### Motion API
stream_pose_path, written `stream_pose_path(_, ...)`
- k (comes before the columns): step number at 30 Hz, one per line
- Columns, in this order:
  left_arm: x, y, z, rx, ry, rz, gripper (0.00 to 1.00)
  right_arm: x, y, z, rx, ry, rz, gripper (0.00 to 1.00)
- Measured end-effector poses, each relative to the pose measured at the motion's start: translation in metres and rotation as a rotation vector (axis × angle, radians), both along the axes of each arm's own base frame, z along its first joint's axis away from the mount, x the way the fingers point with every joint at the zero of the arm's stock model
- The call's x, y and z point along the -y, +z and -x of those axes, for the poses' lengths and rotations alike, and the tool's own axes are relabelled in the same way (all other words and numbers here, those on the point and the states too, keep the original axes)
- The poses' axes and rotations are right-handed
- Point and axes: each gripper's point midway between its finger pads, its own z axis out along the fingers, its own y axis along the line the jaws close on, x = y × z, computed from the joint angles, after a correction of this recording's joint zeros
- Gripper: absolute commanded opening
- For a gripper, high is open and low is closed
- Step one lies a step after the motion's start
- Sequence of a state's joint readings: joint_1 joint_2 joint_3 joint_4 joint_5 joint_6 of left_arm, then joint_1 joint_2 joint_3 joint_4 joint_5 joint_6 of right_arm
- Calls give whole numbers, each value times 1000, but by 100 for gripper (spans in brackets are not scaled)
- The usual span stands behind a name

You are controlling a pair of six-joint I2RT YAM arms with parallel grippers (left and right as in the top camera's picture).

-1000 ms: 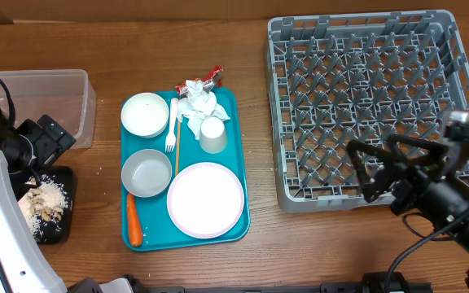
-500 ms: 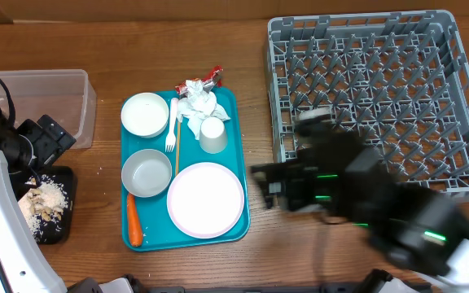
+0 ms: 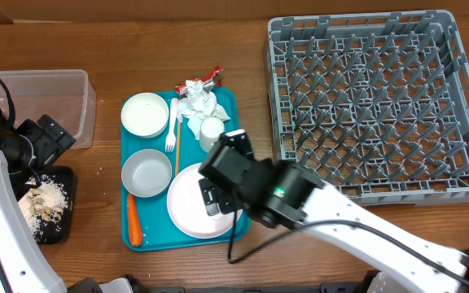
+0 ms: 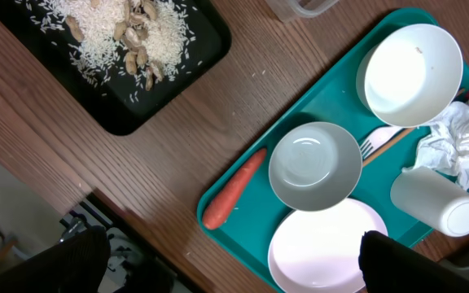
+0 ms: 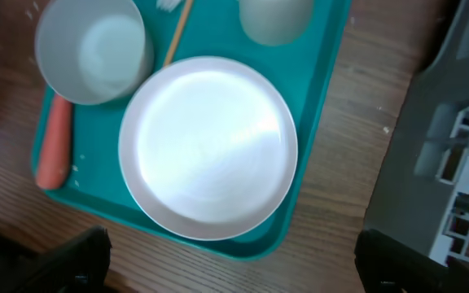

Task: Sort waste into correct bins and load items into the dishwasher rack
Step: 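Swing the right gripper left over the teal tray toward the white plate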

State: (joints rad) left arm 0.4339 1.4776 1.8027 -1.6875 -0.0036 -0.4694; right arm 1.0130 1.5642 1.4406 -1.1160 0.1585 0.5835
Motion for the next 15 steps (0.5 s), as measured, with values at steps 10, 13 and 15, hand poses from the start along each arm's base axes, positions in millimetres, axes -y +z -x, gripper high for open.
stream_pose_path(10, 0, 0, 0, 0, 0, 0, 100, -20, -62, -21, -11, 75, 133, 100)
stream_pose_path(13, 0, 0, 0, -1, 0, 0, 100, -29, -81, -28, -2, 143, 165, 94)
stream_pose_path(15, 0, 0, 0, -1, 0, 0, 100, -32, -93, -32, -2, 173, 185, 93)
